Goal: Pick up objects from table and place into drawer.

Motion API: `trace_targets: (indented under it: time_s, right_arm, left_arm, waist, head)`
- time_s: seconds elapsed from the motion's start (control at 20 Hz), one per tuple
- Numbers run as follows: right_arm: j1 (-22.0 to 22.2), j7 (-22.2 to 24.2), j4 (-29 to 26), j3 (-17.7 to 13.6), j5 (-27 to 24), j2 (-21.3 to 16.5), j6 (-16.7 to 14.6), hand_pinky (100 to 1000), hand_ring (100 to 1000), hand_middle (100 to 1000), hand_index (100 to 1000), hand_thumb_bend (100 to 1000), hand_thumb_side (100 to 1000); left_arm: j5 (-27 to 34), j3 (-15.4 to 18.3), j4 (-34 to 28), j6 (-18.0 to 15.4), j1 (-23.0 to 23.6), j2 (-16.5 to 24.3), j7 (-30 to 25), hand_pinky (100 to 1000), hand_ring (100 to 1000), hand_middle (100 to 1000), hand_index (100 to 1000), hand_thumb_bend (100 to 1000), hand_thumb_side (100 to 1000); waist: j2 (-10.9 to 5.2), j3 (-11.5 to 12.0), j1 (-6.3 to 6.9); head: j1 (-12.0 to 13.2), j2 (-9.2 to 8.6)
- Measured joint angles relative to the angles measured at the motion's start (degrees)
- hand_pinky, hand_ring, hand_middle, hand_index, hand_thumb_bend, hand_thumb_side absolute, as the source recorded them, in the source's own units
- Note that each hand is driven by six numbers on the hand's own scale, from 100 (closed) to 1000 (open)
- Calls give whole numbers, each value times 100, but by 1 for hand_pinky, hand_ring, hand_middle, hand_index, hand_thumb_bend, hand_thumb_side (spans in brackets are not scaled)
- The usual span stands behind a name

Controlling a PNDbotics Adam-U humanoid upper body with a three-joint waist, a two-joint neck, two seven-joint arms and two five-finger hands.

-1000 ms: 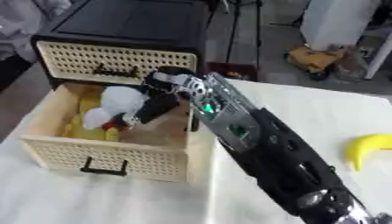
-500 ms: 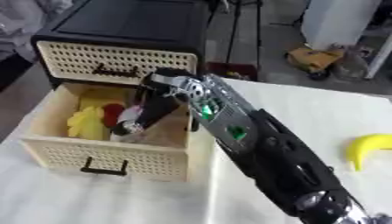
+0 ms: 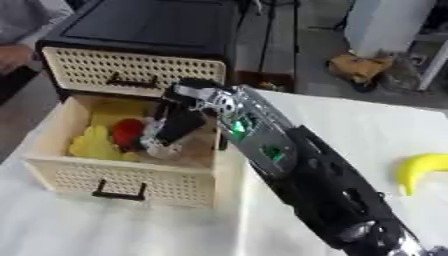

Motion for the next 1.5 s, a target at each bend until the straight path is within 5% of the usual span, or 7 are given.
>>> trace_targets:
  time_s: [0.2,0.65,0.85,0.9,0.95,1.2,1.5]
  right_arm:
    - [-31,-47,-107,-60,-72,-18,-7,713,705,521,659,583,535]
    - [61,-651,-1249,-955,-675,-288,-401,680,651,480,604,466,602]
    - [129,-1002,-1829,-1271,-857,-398,-312,656,647,473,595,323,649]
    - [158,-1089,-1977,-1384,-887,-439,-308,661,654,490,600,131,978]
    - [181,-1172,-2113,-1499,-914,-476,-314,671,660,484,602,268,677]
    - [354,-1609,-2755,-2184,-1119,-753,-499,696,701,535,639,100,728]
    - [409,-2146,-2920,-3056,-1547,-1191,-958,709,722,561,673,100,787]
  left_arm:
    - [0,6,0,-23,3,0,24,496,555,656,882,104,932]
    - [20,64,0,-204,9,0,283,489,550,647,873,110,920]
    - [31,71,0,-245,52,0,379,489,550,646,872,111,920]
    - [31,71,0,-246,55,0,393,489,550,646,872,111,920]
    - [31,73,0,-251,57,0,404,489,550,646,872,112,920]
    - [25,105,0,-256,110,1,436,489,550,644,871,112,920]
    - [-2,126,0,-251,179,7,463,488,549,640,872,109,923]
  waist:
    - [0,-13,5]
    - [19,-79,74]
    - [23,-150,108]
    - [24,-164,125]
    - [24,-180,144]
    - [28,-273,201]
    - [28,-437,268]
  head:
    - [6,-1]
    - [54,-28]
    - [101,-49]
    - [110,-50]
    - [124,-51]
    - [188,-52]
    - [268,-52]
